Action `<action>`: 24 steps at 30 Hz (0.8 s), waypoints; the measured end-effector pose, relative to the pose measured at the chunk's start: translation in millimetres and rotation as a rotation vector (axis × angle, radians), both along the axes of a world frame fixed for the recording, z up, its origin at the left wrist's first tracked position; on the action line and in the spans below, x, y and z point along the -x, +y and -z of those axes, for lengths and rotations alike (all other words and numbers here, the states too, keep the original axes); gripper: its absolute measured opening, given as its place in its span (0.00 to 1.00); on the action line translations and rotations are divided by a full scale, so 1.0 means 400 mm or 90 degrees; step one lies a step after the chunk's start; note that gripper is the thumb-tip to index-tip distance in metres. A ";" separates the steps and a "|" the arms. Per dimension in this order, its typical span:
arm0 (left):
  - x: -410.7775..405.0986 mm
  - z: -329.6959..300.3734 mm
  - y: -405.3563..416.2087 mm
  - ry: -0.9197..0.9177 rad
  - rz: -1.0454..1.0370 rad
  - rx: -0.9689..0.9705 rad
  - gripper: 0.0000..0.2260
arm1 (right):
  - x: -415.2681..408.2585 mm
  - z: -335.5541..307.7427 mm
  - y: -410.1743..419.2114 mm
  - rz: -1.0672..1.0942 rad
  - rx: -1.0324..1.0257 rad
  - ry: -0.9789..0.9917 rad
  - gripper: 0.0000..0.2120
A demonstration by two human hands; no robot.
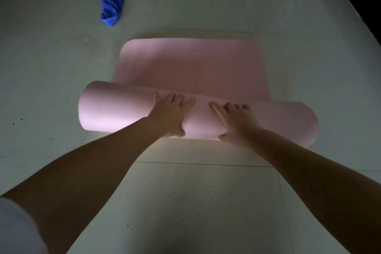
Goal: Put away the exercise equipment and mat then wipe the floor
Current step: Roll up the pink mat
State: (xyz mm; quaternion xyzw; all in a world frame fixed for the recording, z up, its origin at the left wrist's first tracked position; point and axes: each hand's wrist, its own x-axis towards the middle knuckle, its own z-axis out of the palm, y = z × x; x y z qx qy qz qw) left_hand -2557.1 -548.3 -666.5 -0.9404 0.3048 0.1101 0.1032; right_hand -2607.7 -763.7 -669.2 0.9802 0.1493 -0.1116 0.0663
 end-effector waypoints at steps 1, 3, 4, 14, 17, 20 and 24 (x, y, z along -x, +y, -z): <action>0.025 0.003 0.007 -0.005 0.002 0.005 0.48 | 0.025 -0.004 0.007 -0.002 0.001 -0.004 0.46; 0.081 0.000 0.018 0.001 0.013 0.007 0.48 | 0.084 -0.018 0.020 -0.006 0.002 0.004 0.45; 0.114 -0.004 0.023 0.011 0.019 0.006 0.48 | 0.120 -0.026 0.024 -0.008 0.003 0.017 0.44; 0.423 -0.048 0.062 0.223 0.036 -0.011 0.48 | 0.405 -0.086 0.038 -0.094 0.027 0.210 0.48; 0.386 -0.073 0.065 0.162 0.046 0.017 0.43 | 0.302 -0.093 0.023 -0.051 0.030 0.299 0.53; 0.360 -0.086 0.060 -0.058 0.096 0.060 0.36 | 0.187 -0.105 -0.021 0.051 -0.055 0.359 0.55; 0.354 -0.039 0.055 -0.121 0.090 0.077 0.34 | 0.117 -0.120 -0.060 0.145 -0.092 0.145 0.40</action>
